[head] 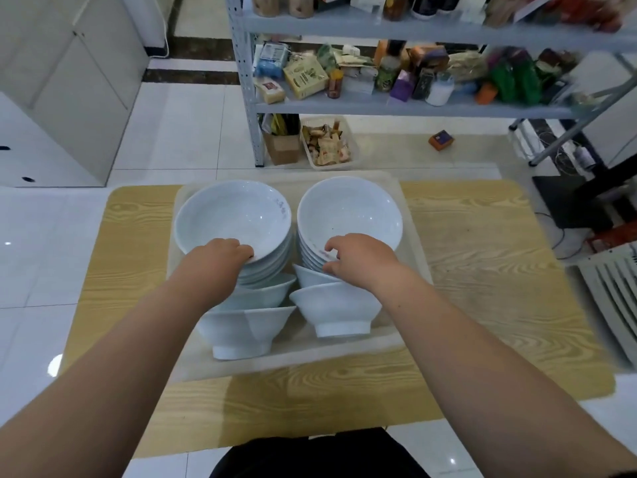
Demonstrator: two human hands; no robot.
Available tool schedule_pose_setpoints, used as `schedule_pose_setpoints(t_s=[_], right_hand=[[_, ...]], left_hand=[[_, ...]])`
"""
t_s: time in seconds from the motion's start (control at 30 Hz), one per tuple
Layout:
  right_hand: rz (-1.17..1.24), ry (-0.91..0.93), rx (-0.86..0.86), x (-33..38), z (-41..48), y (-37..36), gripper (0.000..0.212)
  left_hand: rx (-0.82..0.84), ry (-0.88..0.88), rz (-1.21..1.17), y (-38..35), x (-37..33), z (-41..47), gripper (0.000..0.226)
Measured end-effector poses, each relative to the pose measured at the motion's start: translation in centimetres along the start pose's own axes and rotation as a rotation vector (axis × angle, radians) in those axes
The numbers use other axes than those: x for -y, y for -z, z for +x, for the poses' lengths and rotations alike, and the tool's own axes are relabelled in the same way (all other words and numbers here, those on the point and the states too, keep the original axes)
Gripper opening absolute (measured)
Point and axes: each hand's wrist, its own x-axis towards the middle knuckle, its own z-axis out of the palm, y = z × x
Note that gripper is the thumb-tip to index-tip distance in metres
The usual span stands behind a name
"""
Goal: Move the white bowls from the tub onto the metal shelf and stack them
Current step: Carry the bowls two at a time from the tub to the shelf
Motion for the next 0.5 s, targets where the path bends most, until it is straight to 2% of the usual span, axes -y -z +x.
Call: schedule_pose_setpoints(t_s=[0.1, 0.23, 0.4, 0.5], right_hand=[[-0.154, 0.117, -0.087, -0.2, -0.6, -0.2, 0.028], [-0.204, 0.212, -0.182, -1.5, -2.0, 0.3, 0.028], [-0.098, 0.331, -0.497, -3.8, -4.9, 1.0, 0.019], [-0.037, 0.488, -0.632, -3.7, -6.7, 0.6, 0.019]], left_hand=[[-0.041, 0.031, 0.015, 1.1, -0.5, -1.1, 0.036], [-0.141, 0.117, 0.054, 3.5, -2.2, -3.0, 0.045], [-0.4, 0.221, 0.076, 6.2, -4.8, -8.4, 0.046], [-0.507, 0.305, 0.105, 7.0, -6.6, -13.3, 0.042]])
